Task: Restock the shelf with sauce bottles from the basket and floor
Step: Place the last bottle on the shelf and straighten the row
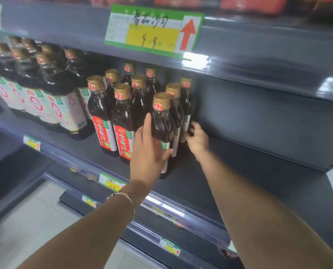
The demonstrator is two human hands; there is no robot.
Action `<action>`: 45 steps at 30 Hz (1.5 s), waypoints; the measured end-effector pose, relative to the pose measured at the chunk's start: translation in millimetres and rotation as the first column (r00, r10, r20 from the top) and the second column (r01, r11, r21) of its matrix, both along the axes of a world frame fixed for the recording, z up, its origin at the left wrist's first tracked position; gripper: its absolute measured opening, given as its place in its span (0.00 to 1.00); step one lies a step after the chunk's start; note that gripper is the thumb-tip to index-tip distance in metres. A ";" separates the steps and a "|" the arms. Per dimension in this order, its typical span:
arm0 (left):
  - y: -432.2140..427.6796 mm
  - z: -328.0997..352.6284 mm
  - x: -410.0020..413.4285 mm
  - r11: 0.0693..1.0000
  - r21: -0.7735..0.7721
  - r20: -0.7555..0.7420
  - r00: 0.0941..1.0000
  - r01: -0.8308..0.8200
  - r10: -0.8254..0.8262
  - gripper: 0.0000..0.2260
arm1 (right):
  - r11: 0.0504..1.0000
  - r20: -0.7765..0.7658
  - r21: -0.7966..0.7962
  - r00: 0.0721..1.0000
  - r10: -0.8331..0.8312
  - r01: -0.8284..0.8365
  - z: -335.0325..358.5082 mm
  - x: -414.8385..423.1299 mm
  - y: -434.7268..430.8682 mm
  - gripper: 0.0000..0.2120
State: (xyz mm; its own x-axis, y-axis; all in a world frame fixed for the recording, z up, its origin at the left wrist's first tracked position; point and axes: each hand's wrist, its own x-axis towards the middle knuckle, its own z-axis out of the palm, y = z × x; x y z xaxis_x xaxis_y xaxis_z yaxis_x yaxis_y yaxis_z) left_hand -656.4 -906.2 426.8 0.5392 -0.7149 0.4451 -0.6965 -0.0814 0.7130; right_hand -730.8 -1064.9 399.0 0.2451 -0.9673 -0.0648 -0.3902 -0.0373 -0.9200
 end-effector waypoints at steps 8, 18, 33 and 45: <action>-3.8 -0.2 3.8 1.000 -0.010 -0.022 1.000 0.018 -0.018 0.47 | 1.000 0.014 -0.026 1.000 0.002 -0.001 -4.2 9.7 -4.1 0.22; 2.8 4.7 4.3 0.999 0.009 0.006 0.999 0.043 -0.044 0.48 | 0.997 -0.031 -0.071 0.999 -0.025 0.023 0.6 10.2 1.4 0.20; 6.9 10.8 -2.5 0.998 0.039 -0.207 0.978 0.040 -0.031 0.50 | 0.973 -0.084 0.101 0.973 0.216 -0.207 11.7 -6.1 46.5 0.20; 7.1 9.1 -3.1 0.996 0.086 -0.202 0.979 0.018 0.000 0.49 | 0.980 -0.189 -0.109 0.972 0.141 -0.164 8.0 -4.3 53.0 0.20</action>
